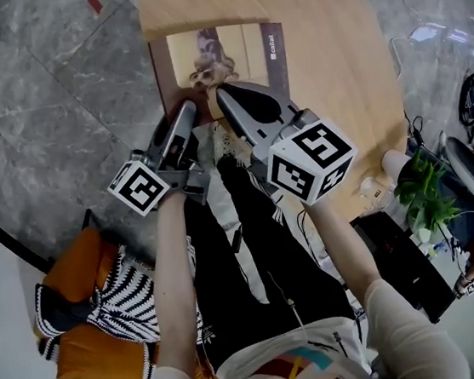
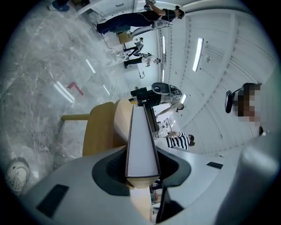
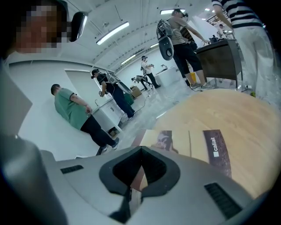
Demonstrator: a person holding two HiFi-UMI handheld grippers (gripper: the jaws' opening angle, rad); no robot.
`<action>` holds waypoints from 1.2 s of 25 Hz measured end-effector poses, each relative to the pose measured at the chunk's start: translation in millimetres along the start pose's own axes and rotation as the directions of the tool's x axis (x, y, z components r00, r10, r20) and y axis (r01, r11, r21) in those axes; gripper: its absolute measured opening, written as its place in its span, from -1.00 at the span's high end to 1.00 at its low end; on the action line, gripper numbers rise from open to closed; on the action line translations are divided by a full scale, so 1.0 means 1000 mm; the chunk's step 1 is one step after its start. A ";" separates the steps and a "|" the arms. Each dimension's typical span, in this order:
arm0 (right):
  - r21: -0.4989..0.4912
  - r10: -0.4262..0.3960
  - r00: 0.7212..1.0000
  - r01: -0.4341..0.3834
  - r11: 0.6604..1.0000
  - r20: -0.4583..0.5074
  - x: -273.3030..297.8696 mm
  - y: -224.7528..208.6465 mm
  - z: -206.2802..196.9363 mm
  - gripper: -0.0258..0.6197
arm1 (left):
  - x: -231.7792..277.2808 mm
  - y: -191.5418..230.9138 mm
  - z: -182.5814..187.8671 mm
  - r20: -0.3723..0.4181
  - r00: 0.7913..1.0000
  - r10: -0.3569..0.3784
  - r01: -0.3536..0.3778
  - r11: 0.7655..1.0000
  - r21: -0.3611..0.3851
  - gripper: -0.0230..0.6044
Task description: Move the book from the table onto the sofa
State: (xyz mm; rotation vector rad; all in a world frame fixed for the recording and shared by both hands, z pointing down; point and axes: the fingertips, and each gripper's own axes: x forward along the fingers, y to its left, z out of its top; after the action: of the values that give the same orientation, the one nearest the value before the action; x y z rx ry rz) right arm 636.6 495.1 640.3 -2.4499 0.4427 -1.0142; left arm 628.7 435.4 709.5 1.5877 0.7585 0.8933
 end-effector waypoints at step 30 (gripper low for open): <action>-0.358 0.115 0.843 0.096 0.929 0.525 -0.277 0.229 0.294 0.88 | -0.130 -0.572 0.129 0.411 0.844 -0.343 -0.324 0.284 0.902 0.45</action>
State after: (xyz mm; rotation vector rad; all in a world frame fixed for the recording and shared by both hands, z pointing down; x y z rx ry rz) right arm 634.4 507.8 176.5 -2.9133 0.4816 -0.1962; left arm 665.6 367.1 114.1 2.7633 0.9355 -0.2913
